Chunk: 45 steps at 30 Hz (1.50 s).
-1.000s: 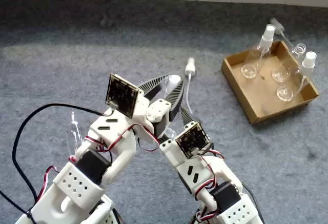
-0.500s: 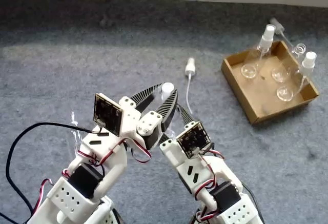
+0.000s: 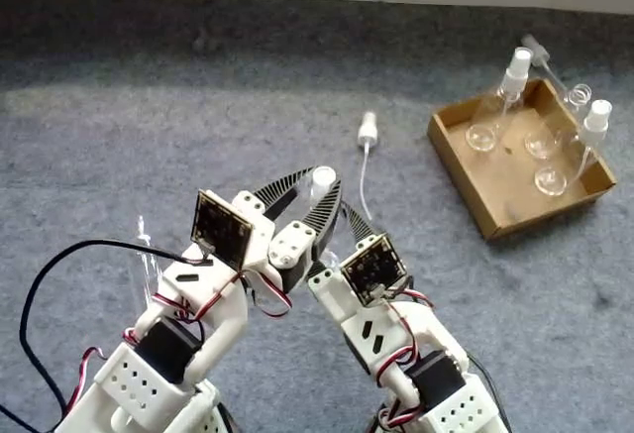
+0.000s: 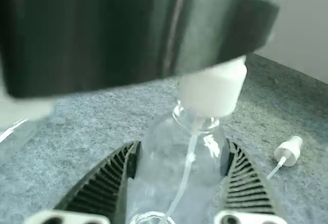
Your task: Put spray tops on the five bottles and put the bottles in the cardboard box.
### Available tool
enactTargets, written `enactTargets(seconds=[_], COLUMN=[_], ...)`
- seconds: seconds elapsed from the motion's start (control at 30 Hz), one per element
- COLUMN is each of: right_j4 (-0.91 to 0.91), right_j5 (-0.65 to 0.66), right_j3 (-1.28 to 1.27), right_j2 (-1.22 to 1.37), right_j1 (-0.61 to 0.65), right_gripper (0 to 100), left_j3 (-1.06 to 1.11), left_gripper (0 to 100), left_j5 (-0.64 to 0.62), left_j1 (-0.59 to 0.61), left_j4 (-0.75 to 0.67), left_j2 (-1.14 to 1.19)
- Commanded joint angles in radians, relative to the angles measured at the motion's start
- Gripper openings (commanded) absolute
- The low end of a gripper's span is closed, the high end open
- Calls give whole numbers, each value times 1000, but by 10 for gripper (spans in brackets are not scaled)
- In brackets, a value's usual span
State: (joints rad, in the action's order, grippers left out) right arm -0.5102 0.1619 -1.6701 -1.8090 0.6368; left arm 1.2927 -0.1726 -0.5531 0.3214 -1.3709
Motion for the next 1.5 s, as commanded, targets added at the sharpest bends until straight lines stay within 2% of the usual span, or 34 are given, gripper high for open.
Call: enactTargets(seconds=[0.0,0.27,0.83,1.1,1.3,1.47], right_j4=[-1,-1,-1,-1,-1,-1], right_j5=[6,0,6,6,8,8], right_j3=[-73,-67,-70,-68,-68,-68], right_j2=[-15,-15,-15,-15,-15,-15], right_j1=[1,-76,-74,-74,-74,-74], right_gripper=[141,141,141,141,141,141], left_j3=[22,25,62,-21,-24,-62], left_gripper=[5,5,8,8,8,8], left_j5=[60,60,64,64,130,132], left_j1=[-19,-19,-19,54,51,51], left_j4=[0,0,2,2,5,89], left_j2=[-8,-8,-1,4,5,5])
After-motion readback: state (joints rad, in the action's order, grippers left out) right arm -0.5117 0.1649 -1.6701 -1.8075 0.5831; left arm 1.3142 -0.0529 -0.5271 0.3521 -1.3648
